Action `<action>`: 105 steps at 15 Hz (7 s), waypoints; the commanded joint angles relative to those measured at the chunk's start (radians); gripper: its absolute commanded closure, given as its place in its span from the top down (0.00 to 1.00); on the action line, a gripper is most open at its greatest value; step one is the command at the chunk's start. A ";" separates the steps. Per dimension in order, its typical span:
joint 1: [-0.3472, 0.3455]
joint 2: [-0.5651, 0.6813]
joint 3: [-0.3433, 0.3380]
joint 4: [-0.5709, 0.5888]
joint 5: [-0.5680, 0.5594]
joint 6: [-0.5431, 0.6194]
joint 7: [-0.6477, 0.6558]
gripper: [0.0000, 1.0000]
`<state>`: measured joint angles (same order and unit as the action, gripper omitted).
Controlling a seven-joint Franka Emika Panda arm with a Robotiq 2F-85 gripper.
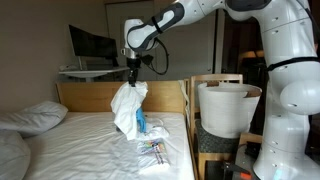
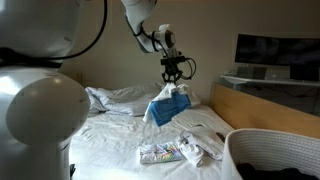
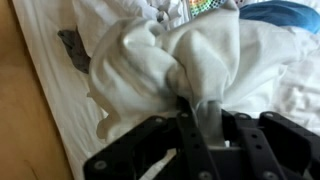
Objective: Put the clothes on the bed in the laundry hamper
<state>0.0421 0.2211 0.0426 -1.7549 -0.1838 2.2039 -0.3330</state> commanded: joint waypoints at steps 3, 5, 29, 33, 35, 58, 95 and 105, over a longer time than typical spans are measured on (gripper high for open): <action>-0.101 -0.160 -0.078 0.022 -0.001 -0.151 -0.124 0.09; -0.134 -0.205 -0.114 0.032 -0.002 -0.190 -0.162 0.09; -0.486 -0.555 -0.516 -0.262 -0.087 -0.220 0.090 0.08; -0.510 -0.592 -0.475 -0.404 -0.156 -0.146 0.294 0.08; -0.520 -0.617 -0.447 -0.468 -0.196 -0.115 0.404 0.07; -0.198 -0.339 -0.065 -0.569 -0.191 0.399 0.645 1.00; 0.195 0.476 0.042 -0.241 0.225 0.193 0.649 1.00; 0.333 0.600 -0.115 -0.066 0.171 0.202 0.915 1.00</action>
<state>0.3511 0.8198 -0.0155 -1.8423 0.0161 2.4086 0.5192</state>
